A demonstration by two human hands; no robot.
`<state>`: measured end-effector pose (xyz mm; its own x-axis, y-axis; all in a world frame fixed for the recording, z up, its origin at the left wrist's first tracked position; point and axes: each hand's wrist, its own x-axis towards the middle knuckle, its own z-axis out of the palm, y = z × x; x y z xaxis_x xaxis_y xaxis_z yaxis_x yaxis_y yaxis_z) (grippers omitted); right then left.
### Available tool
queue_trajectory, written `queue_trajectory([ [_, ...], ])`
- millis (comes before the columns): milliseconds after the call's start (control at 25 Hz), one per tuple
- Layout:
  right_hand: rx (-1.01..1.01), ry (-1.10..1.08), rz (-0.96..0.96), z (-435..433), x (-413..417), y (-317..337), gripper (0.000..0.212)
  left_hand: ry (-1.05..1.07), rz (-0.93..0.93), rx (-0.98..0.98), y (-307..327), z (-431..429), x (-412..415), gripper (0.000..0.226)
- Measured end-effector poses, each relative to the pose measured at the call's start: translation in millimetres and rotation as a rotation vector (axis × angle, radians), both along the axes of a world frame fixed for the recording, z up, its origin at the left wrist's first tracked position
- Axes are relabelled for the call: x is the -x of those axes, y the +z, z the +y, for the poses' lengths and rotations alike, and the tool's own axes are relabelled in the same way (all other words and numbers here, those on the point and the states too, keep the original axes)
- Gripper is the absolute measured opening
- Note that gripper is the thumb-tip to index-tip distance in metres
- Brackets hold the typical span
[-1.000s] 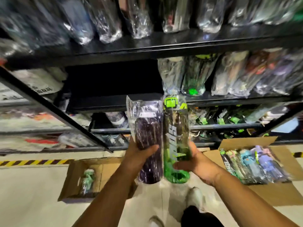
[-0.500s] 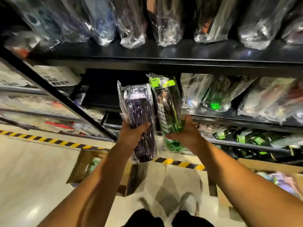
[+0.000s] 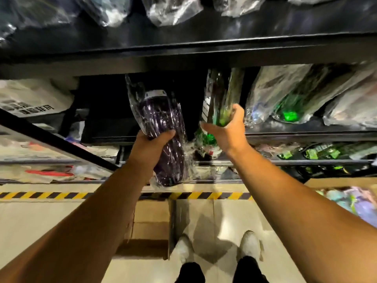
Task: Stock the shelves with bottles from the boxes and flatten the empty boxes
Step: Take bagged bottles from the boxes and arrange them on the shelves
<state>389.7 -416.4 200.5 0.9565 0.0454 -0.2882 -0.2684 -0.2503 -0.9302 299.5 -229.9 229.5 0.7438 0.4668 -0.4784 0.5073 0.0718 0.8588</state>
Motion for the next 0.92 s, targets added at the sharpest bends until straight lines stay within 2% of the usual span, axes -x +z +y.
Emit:
queue_trajectory([
  [120, -0.007, -0.106, -0.046, 15.1, -11.8, -12.8, 0.109, -0.053, 0.005, 0.009, -12.2, 15.7, -13.9, 0.05],
  [200, 0.008, -0.148, -0.074, 22.4, -18.3, -18.7, 0.115, -0.063, -0.004, 0.009, -19.3, 22.8, -18.0, 0.047],
  [400, 0.06, -0.229, -0.16, 35.1, -26.1, -39.8, 0.105, -0.061, -0.004, 0.051, -34.5, 32.0, -19.6, 0.045],
  [560, 0.089, -0.276, -0.201, 39.6, -26.3, -55.5, 0.108, -0.094, -0.067, 0.04, -41.3, 30.0, -21.9, 0.045],
  [640, 0.105, -0.26, -0.203, 39.1, -26.8, -57.1, 0.109, -0.107, -0.081, 0.022, -41.4, 28.1, -21.7, 0.052],
  [760, 0.139, -0.238, -0.214, 35.1, -27.5, -57.7, 0.108, -0.117, -0.091, 0.031, -43.3, 27.7, -21.1, 0.051],
  [920, 0.177, -0.206, -0.208, 26.7, -18.3, -64.1, 0.117, -0.111, -0.12, -0.008, -40.3, 23.9, -24.9, 0.054],
])
